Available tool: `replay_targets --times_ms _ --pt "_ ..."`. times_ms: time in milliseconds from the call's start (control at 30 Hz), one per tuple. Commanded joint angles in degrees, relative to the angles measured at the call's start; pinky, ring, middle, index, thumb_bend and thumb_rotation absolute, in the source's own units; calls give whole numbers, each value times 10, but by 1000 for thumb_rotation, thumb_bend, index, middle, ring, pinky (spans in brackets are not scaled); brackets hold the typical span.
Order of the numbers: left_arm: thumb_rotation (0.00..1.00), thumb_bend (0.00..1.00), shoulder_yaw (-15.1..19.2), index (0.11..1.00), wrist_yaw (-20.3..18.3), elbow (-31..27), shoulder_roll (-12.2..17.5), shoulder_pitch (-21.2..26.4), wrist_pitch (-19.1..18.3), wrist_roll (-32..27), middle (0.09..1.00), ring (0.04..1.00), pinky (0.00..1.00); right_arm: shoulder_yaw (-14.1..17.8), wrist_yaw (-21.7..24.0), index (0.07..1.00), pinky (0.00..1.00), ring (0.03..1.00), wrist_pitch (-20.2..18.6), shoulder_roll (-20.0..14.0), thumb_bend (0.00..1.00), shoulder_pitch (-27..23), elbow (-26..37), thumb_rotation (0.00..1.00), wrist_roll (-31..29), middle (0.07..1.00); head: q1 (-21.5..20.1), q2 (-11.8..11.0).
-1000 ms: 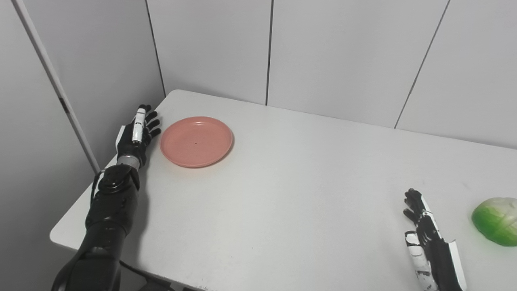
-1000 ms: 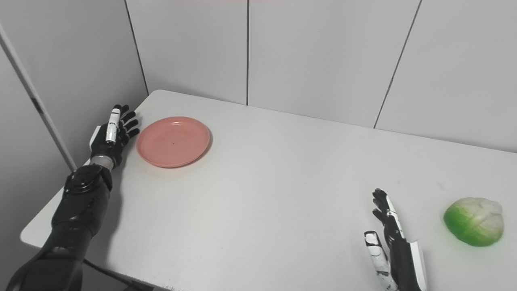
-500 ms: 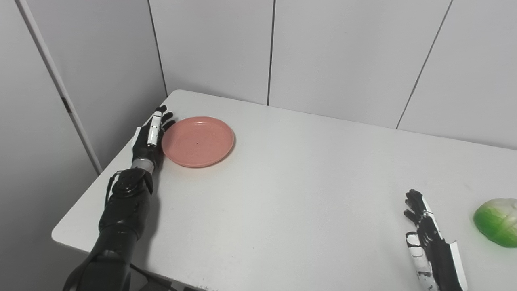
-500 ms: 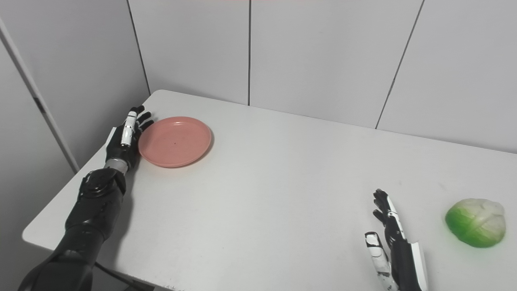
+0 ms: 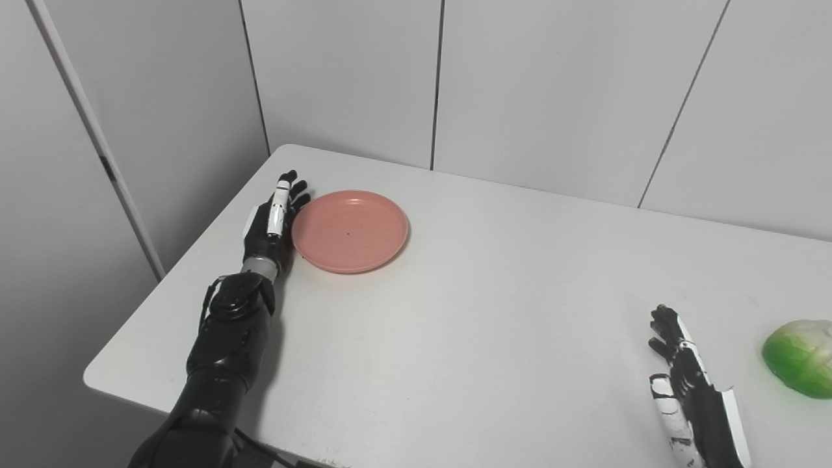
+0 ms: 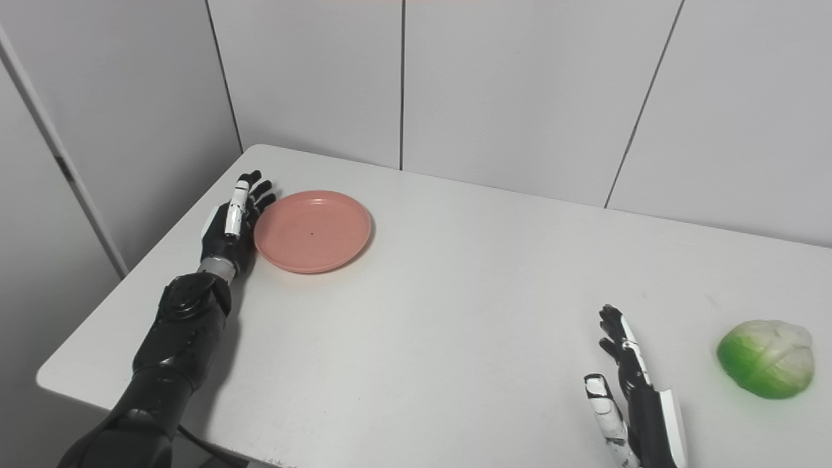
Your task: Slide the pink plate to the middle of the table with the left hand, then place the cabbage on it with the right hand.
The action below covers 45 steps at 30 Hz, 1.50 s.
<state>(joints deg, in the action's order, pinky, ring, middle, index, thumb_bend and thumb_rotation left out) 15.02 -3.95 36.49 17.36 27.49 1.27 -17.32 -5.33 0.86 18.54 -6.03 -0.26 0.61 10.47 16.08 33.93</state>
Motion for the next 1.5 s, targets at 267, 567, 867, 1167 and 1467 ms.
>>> replay_targets --times_ms 267,567,867,1167,1467 --pt "1000 413 -27 930 -45 -43 -31 -7 -43 -15 943 935 942 6 -3 925 889 924 -36 0 360 2 -14 1000 16 923 -19 6" --pt "1000 424 -55 920 -57 -87 -58 -22 -69 -7 930 917 915 -1 -4 927 879 921 -48 3 386 4 -7 1000 39 923 -54 8" --pt "1000 413 -101 932 -70 -139 -81 -40 -99 11 933 924 918 -2 -10 926 875 919 -45 14 384 2 -18 1000 44 924 -88 8" --pt "1000 411 -140 913 -74 -190 -106 -59 -133 28 921 905 899 -6 -19 925 880 922 -41 23 352 0 -21 1000 60 925 -128 14" --pt "1000 426 -169 922 -99 -215 -115 -78 -129 34 928 911 899 -12 -19 928 881 927 -47 31 333 -1 -15 1000 63 930 -159 21"
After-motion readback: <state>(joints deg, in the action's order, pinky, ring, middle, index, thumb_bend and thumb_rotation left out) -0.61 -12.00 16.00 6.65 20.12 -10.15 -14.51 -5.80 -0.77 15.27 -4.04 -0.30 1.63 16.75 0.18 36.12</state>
